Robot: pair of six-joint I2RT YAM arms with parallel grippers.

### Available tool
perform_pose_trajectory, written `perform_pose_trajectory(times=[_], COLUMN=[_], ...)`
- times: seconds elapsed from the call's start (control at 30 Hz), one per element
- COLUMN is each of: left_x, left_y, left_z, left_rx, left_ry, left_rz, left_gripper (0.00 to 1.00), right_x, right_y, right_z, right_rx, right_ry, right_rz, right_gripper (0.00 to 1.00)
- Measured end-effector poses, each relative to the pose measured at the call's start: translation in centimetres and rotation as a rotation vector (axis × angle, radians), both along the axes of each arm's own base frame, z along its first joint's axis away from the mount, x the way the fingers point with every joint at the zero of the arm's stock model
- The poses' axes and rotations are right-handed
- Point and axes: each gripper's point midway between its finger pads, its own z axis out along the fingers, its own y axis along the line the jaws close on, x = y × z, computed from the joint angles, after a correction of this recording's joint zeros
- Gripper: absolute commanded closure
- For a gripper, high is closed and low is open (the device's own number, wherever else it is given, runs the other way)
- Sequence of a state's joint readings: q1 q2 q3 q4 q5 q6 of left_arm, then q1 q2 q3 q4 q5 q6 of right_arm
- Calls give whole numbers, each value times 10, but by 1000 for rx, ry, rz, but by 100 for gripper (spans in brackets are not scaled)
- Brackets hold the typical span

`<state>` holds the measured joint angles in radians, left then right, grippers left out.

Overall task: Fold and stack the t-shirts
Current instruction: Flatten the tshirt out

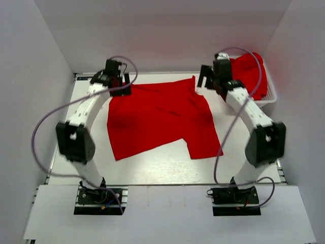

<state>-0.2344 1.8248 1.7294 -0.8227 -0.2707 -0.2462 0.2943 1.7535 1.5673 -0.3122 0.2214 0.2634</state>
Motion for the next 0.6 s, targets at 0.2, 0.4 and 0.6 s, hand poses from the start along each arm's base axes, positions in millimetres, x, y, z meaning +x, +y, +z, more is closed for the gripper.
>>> perform_pose_trajectory(times=[0.2,0.4,0.6], left_x=[-132,-217,-267], left_y=[3,6,4], left_z=[-20,-66,-122], left_rx=[-147,-234,-281], left_ry=[114,237,387], left_rz=[23,72,118], left_gripper=[0,0,0], right_x=[-113,-195,-241], right_y=[-24,-43,-58], right_z=[-24,-78,-120], right_rx=[72,94,85], right_ry=[122,266,363], right_rz=[-36,-74,-125], right_gripper=[10,10,10])
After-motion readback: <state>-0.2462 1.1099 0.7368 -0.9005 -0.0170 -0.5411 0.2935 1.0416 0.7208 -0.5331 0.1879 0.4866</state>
